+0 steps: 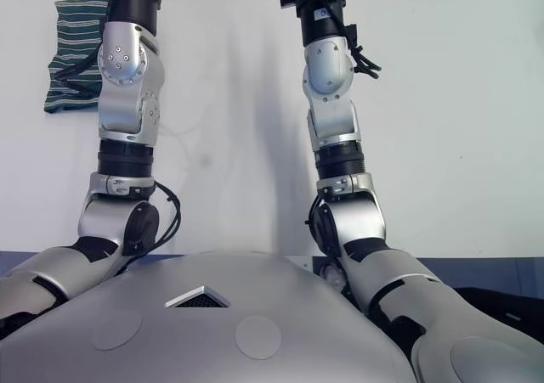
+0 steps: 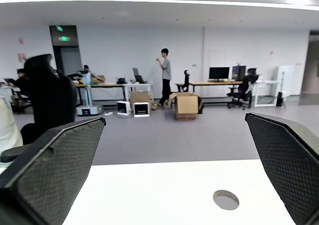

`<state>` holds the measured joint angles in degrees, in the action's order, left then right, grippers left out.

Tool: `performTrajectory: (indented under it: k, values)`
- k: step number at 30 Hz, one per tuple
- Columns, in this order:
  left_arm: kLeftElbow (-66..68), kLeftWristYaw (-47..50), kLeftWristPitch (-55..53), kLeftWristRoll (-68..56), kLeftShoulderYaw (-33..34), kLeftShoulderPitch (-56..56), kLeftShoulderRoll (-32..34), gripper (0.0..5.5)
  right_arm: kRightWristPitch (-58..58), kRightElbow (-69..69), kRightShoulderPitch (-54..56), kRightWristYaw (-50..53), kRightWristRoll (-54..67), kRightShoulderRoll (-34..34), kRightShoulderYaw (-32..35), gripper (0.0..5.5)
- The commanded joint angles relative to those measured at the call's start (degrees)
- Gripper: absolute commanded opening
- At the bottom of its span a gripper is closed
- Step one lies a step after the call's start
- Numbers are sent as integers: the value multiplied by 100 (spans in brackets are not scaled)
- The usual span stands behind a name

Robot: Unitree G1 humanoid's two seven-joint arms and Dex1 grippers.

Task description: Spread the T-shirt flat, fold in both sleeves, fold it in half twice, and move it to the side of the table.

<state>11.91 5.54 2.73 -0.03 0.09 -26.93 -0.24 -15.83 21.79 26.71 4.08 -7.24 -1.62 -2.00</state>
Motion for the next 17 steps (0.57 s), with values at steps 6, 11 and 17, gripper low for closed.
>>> performTrajectory:
  k: [6, 11, 17]
  values:
    - [-27, -78, 216, -90, -27, 32, -280, 516, 269, -93, 15, 59, -163, -81, -54, 391]
    - [11, -76, 106, -44, -16, 25, -220, 516, 241, -77, 57, 113, -223, -77, -53, 391]
    - [0, 198, 17, 154, 143, 17, -84, 516, 268, -84, 34, 24, -174, -189, -38, 391]
